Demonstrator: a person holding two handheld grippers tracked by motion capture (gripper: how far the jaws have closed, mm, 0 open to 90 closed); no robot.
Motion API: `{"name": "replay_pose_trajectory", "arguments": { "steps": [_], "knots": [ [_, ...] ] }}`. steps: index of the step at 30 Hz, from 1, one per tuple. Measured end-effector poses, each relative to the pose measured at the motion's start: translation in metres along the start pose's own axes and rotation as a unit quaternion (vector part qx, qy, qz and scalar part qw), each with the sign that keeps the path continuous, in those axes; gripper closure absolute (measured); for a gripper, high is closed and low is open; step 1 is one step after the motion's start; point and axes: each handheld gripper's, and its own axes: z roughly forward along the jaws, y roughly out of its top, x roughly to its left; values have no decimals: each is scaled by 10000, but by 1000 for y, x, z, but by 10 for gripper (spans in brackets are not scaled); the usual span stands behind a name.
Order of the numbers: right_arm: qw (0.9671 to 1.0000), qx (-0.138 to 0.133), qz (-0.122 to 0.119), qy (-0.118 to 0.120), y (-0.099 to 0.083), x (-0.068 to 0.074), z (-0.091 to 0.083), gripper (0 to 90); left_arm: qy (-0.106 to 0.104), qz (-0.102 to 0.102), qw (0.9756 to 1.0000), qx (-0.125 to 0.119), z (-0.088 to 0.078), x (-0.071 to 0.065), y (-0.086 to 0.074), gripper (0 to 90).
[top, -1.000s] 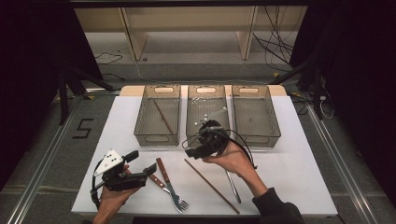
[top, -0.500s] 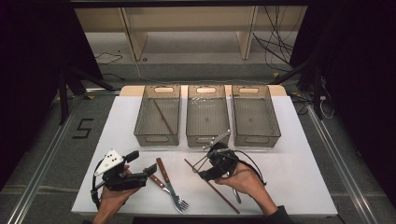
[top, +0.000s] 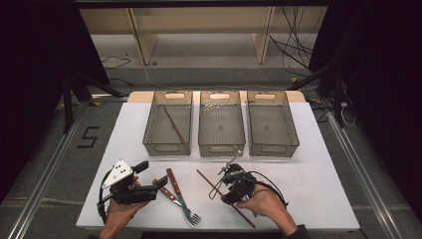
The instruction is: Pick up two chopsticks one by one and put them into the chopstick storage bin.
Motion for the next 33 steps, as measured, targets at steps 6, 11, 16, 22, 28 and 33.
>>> {"name": "replay_pose_trajectory", "arguments": {
  "steps": [6, 11, 16, 22, 28, 33],
  "knots": [
    [9995, 282, -66, -97, -1, 5, 5, 642, -10, -8, 10000, -8, 0, 0, 0, 101],
    [9989, 420, -180, -144, -1, 6, 9, 702, -15, -7, 10000, -8, 0, 0, 0, 100],
    [9981, 538, -189, -229, 0, 7, 12, 750, -16, -9, 10000, -8, 0, 0, 0, 101],
    [9968, 635, -245, -410, 2, 9, 15, 791, -13, -20, 10000, -8, 0, 0, 0, 101],
    [9964, 644, -213, -502, 3, 12, 17, 847, -18, -11, 10000, -9, 0, 0, 0, 101],
    [9959, 676, -231, -560, 4, 14, 18, 855, -16, -11, 10000, -6, 0, 0, 0, 101]
  ]
}}
